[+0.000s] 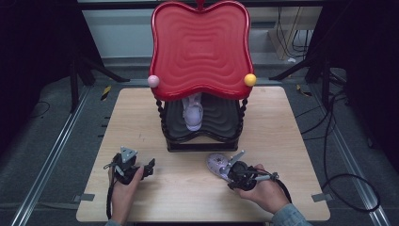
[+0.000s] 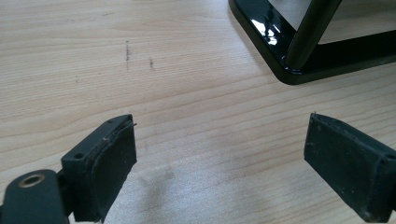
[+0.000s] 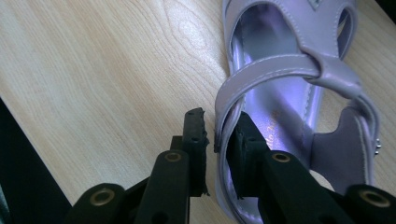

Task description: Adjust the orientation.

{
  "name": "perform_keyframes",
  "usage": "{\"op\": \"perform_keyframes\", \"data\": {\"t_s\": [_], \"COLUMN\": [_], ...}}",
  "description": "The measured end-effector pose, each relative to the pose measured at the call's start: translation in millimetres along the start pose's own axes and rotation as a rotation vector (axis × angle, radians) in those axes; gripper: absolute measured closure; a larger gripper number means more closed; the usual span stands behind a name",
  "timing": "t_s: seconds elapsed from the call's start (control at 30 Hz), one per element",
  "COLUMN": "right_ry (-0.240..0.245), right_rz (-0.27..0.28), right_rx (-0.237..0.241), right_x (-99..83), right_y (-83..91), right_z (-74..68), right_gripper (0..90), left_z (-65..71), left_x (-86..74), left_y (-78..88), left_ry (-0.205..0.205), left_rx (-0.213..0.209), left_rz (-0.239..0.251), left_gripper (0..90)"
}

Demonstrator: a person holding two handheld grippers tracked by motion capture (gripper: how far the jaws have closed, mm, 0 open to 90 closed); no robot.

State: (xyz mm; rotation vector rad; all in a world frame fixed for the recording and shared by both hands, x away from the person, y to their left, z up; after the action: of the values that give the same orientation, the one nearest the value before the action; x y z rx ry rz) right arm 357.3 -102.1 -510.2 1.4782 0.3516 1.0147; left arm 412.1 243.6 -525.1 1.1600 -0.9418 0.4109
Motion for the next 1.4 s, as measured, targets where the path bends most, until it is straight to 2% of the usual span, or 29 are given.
{"op": "perform_keyframes", "data": {"t_s": [0.37, 0.4, 0.57, 0.67, 0.73, 0.77, 0.87, 0.93, 0.97, 1.0, 1.13, 1.4], "right_ry": [-0.009, -0.008, -0.035, -0.046, -0.051, -0.055, -0.055, -0.075, -0.075, -0.076, -0.079, -0.082], "right_rz": [-0.015, -0.014, 0.015, 0.074, 0.088, 0.122, 0.153, 0.209, 0.209, 0.234, 0.270, 0.299], "right_rx": [-0.019, -0.026, -0.030, -0.022, -0.020, -0.014, -0.017, -0.017, -0.017, -0.017, -0.011, 0.003], "right_x": [0.2, 0.2, 0.0, -0.9, -1.2, -1.3, -1.4, 0.4, 0.4, 1.6, 4.3, 7.2], "right_y": [-4.1, -4.1, -1.6, 4.4, 6.8, 11.9, 17.5, 27.0, 27.0, 32.4, 39.7, 47.7], "right_z": [0.8, 0.8, 2.6, 7.8, 9.4, 11.8, 13.5, 15.4, 15.4, 15.8, 14.8, 12.2], "right_gripper": [82.7, 85.2, 86.3, 86.5, 86.4, 86.4, 86.4, 86.4, 86.4, 86.4, 86.3, 86.2], "left_z": [-0.7, -0.5, -0.9, -2.2, -2.3, -2.9, -3.5, -4.7, -4.7, -5.7, -6.7, -7.8], "left_x": [-0.3, -0.4, -0.3, -0.9, -1.2, -1.7, -1.8, -2.1, -2.1, -2.5, -2.8, -3.0], "left_y": [-0.1, -0.4, 0.1, 0.3, 0.4, 0.8, 0.6, 0.2, 0.2, 0.0, -0.1, -0.2], "left_ry": [-0.002, -0.004, -0.004, 0.001, 0.003, 0.002, 0.003, 0.007, 0.007, 0.008, 0.013, 0.015], "left_rx": [0.004, 0.002, 0.004, 0.007, 0.007, 0.007, 0.009, 0.014, 0.014, 0.018, 0.022, 0.023], "left_rz": [-0.005, -0.006, -0.004, -0.003, -0.003, -0.006, -0.005, -0.007, -0.007, -0.008, -0.005, -0.005], "left_gripper": [8.5, 8.5, 8.5, 8.5, 8.5, 8.5, 8.2, 6.5, 5.5, 5.2, 4.7, 4.8]}}
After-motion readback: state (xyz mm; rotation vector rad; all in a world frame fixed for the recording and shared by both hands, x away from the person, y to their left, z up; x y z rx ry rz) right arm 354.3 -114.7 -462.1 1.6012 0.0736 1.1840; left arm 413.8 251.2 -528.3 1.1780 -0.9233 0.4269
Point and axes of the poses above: each handheld gripper's, and its own axes: y roughly backward along the jaws, x roughly out of its top, z roughly to its right, the point moved 6 cm from there along -y, roughly forward along the jaws, and after that the axes turned 9 degrees about -x, right-handed, at the moved point
